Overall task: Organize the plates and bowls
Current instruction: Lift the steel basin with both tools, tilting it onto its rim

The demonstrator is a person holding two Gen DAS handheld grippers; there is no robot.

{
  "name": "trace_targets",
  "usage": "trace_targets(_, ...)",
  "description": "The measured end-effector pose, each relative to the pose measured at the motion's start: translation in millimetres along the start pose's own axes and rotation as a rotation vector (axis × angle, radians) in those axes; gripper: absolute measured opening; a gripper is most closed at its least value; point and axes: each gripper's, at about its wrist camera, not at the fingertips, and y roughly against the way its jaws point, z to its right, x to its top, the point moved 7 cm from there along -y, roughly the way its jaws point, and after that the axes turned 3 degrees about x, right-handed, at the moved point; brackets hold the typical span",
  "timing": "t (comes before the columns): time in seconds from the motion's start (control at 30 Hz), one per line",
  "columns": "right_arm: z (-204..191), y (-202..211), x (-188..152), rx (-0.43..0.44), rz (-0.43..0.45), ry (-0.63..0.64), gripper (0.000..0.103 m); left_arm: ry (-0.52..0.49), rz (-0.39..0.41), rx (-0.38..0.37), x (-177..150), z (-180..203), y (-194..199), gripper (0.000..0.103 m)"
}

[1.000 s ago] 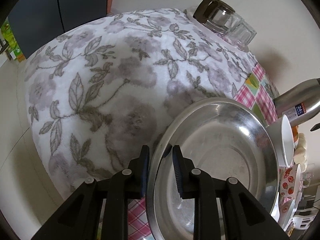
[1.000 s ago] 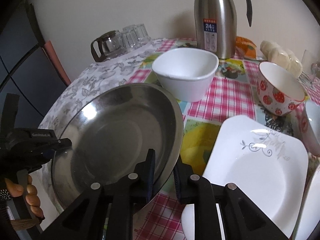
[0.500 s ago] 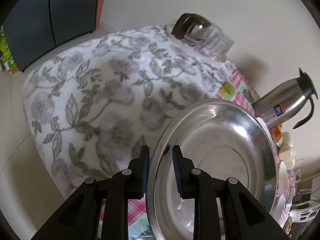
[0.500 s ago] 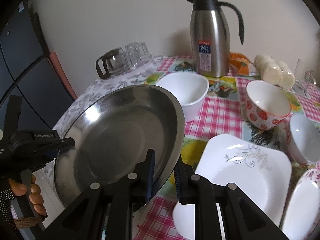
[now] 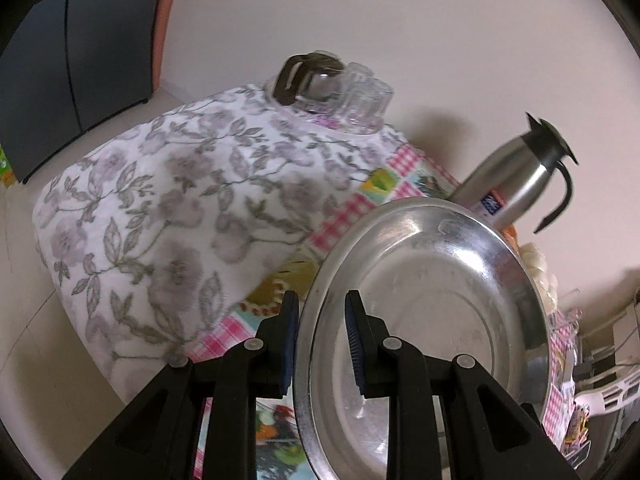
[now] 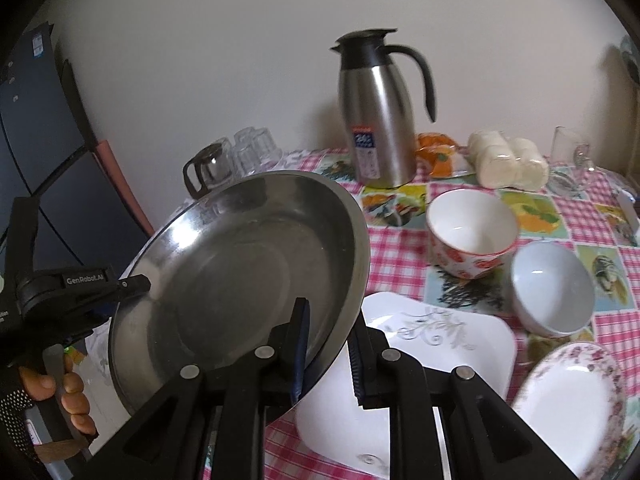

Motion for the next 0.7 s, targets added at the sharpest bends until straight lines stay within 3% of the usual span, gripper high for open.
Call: trace_targets(0.7,102.0,82.1,-3.1,-0.094,0.077,-0.085,0.021,-0.194,-0.01,-0.089,-65.2,112.5,21.5,0.024)
